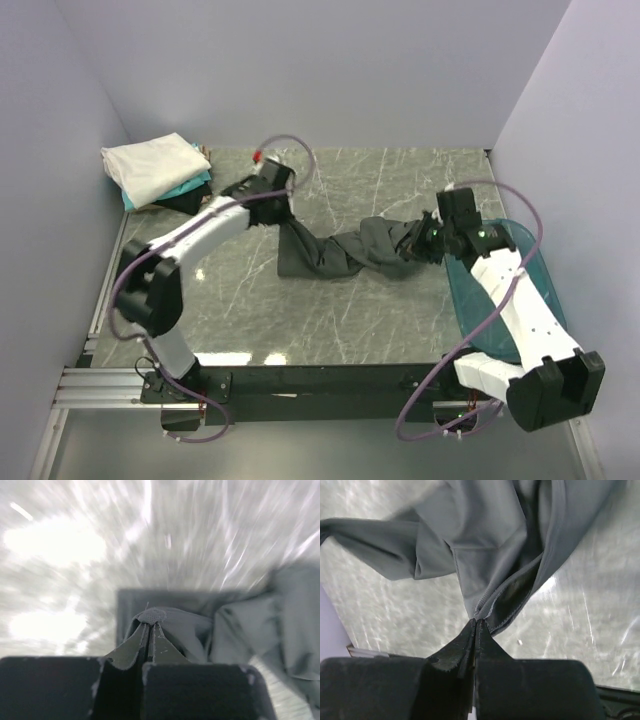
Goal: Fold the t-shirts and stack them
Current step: Flatten the tshirt out
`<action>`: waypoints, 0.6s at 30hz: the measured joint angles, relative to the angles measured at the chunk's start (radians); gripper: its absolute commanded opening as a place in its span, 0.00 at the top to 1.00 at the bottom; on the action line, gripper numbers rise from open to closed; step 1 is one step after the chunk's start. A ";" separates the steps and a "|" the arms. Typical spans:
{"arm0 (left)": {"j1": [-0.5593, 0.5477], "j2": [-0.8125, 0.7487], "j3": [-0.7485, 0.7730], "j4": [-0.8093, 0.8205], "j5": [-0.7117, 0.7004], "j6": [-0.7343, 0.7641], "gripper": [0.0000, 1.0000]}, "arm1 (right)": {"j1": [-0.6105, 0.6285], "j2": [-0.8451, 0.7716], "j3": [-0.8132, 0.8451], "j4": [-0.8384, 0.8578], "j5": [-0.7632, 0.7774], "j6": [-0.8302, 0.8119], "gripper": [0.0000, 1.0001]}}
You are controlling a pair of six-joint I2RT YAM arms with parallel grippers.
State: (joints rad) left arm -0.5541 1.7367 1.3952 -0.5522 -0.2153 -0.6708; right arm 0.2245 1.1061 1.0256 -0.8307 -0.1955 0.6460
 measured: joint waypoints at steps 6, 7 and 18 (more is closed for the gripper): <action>0.167 -0.258 0.046 -0.040 -0.044 0.043 0.99 | -0.003 0.101 0.364 -0.082 0.056 -0.054 1.00; 0.193 -0.304 0.046 -0.048 -0.056 0.049 1.00 | -0.004 0.098 0.404 -0.091 0.063 -0.059 1.00; 0.264 -1.056 -0.475 -0.055 -0.253 -0.021 0.99 | -0.006 -0.402 0.001 -0.080 0.112 0.014 0.92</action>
State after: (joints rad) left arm -0.2897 0.6804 0.9207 -0.6075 -0.4683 -0.6914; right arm 0.2180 0.7044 1.0264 -0.9108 -0.0834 0.6601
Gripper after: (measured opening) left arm 0.013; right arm 0.005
